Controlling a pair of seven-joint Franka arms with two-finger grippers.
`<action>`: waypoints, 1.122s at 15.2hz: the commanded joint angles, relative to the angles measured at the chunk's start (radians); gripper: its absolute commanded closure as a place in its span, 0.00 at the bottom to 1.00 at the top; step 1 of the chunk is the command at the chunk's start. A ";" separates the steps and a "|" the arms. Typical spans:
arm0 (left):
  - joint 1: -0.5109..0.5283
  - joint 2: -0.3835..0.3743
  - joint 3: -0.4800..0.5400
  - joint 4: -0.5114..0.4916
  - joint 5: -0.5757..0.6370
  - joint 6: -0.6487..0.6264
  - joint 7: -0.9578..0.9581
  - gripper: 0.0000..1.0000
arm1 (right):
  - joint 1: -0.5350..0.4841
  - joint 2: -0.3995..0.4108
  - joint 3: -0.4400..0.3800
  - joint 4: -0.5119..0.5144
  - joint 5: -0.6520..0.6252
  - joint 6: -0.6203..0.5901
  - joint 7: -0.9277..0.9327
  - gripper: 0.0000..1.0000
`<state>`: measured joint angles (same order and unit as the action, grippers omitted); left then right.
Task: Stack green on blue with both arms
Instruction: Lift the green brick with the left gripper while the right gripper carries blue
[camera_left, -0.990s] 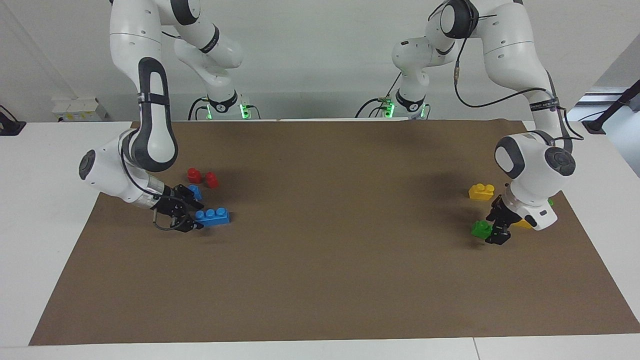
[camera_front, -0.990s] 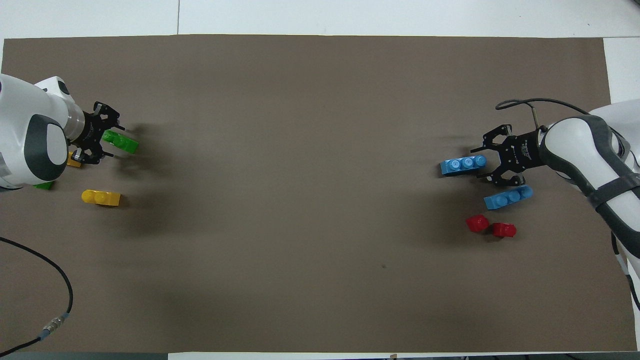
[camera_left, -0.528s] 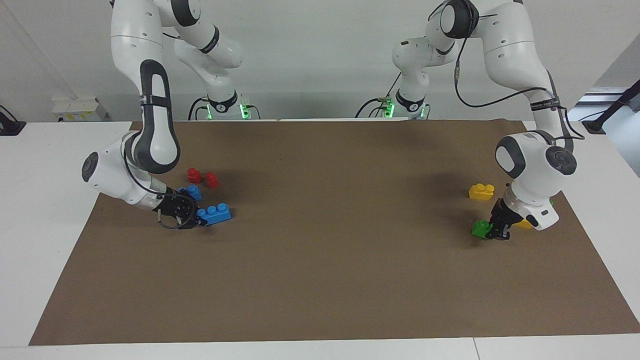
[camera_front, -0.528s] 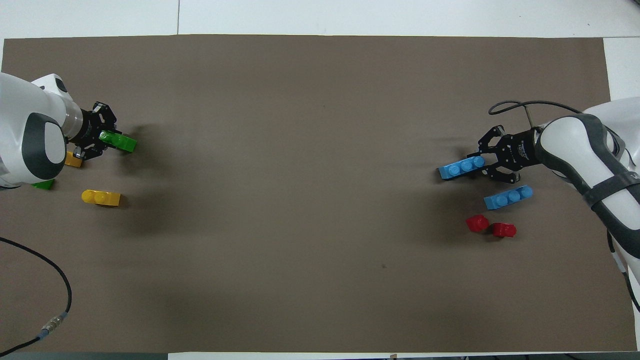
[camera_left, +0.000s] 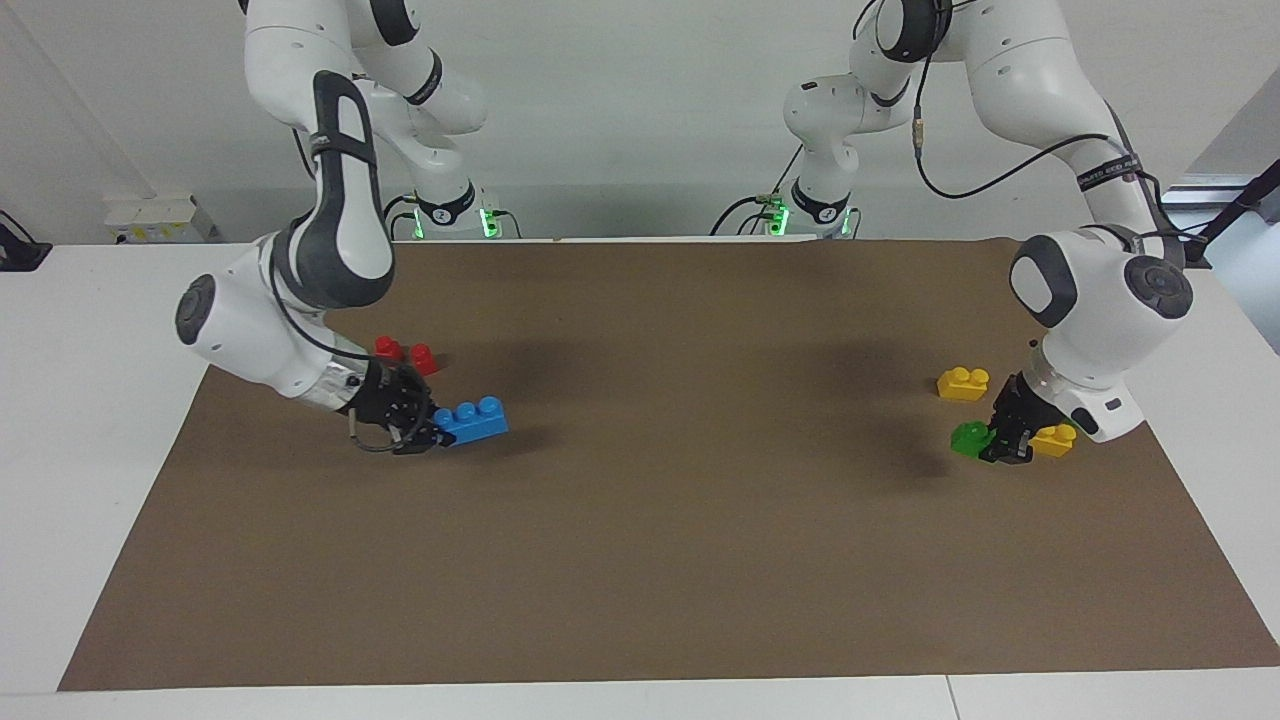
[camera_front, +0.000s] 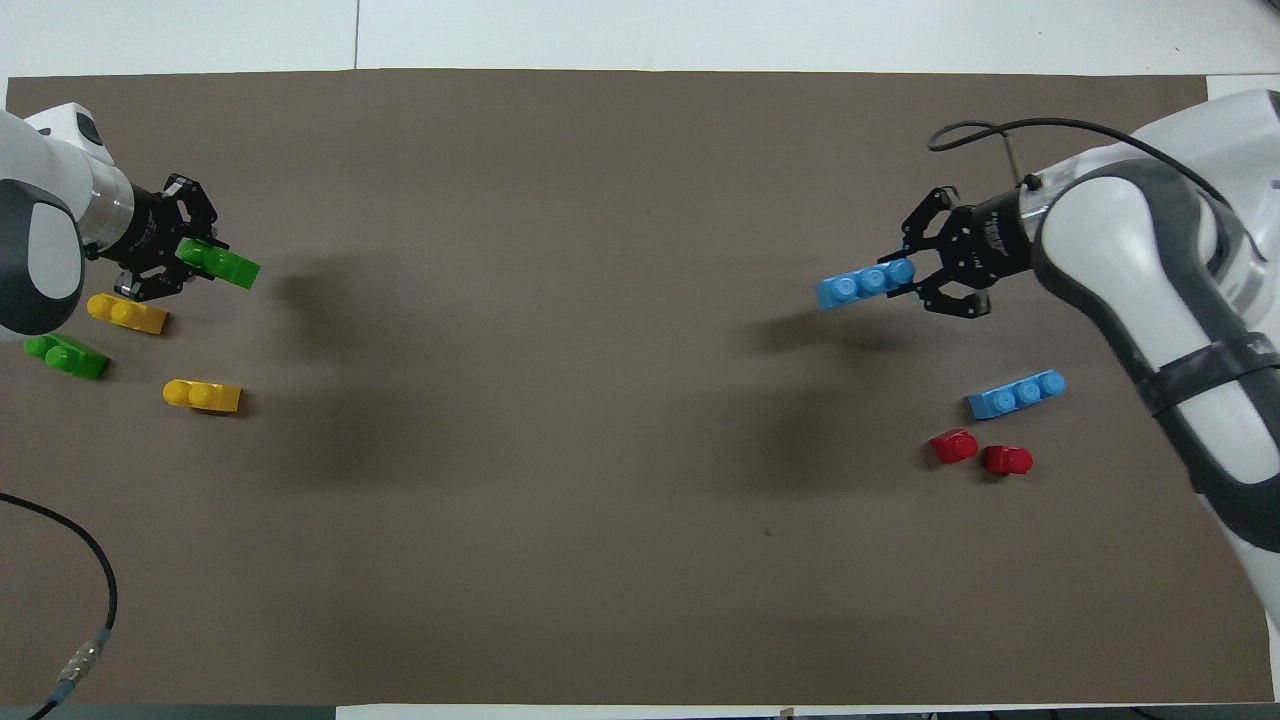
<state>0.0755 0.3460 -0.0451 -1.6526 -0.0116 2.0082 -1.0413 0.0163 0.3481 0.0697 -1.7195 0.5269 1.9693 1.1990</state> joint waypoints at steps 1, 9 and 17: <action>-0.049 -0.100 0.007 -0.015 0.010 -0.118 -0.093 1.00 | 0.127 -0.014 -0.002 0.003 -0.007 0.104 0.262 1.00; -0.250 -0.216 0.007 -0.039 0.010 -0.195 -0.621 1.00 | 0.375 -0.028 0.002 -0.133 0.002 0.347 0.516 1.00; -0.514 -0.301 0.010 -0.280 0.012 0.038 -0.989 1.00 | 0.467 -0.006 0.002 -0.250 0.119 0.566 0.443 1.00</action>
<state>-0.3768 0.1063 -0.0553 -1.8232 -0.0118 1.9689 -1.9530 0.4837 0.3501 0.0727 -1.9373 0.5950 2.5018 1.6982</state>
